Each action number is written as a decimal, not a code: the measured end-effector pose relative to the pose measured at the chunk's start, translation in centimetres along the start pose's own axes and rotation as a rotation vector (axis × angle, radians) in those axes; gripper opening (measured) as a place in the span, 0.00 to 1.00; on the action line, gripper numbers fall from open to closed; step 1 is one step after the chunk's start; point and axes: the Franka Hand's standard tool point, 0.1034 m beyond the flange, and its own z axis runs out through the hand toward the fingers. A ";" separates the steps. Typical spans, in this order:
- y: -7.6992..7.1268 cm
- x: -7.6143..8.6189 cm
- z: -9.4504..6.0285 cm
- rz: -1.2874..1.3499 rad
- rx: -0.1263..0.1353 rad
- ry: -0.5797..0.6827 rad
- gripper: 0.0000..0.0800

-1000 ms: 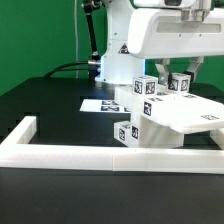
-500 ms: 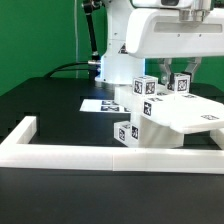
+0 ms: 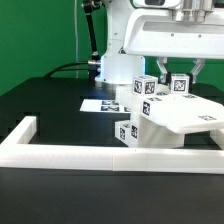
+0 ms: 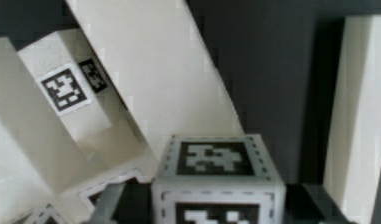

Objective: Assemble chair

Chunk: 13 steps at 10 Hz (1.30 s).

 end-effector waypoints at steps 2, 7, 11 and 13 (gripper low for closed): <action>-0.1 0.0 0.0 0.199 0.000 0.000 0.36; -0.1 0.0 0.0 0.416 0.002 0.001 0.36; -0.2 0.0 0.0 0.228 0.000 0.003 0.79; -0.4 0.0 -0.2 -0.010 0.002 0.005 0.81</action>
Offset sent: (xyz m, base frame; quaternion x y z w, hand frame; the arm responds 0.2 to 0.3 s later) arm -0.0011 -0.0009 -0.0043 -0.0054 0.0081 0.2161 0.9763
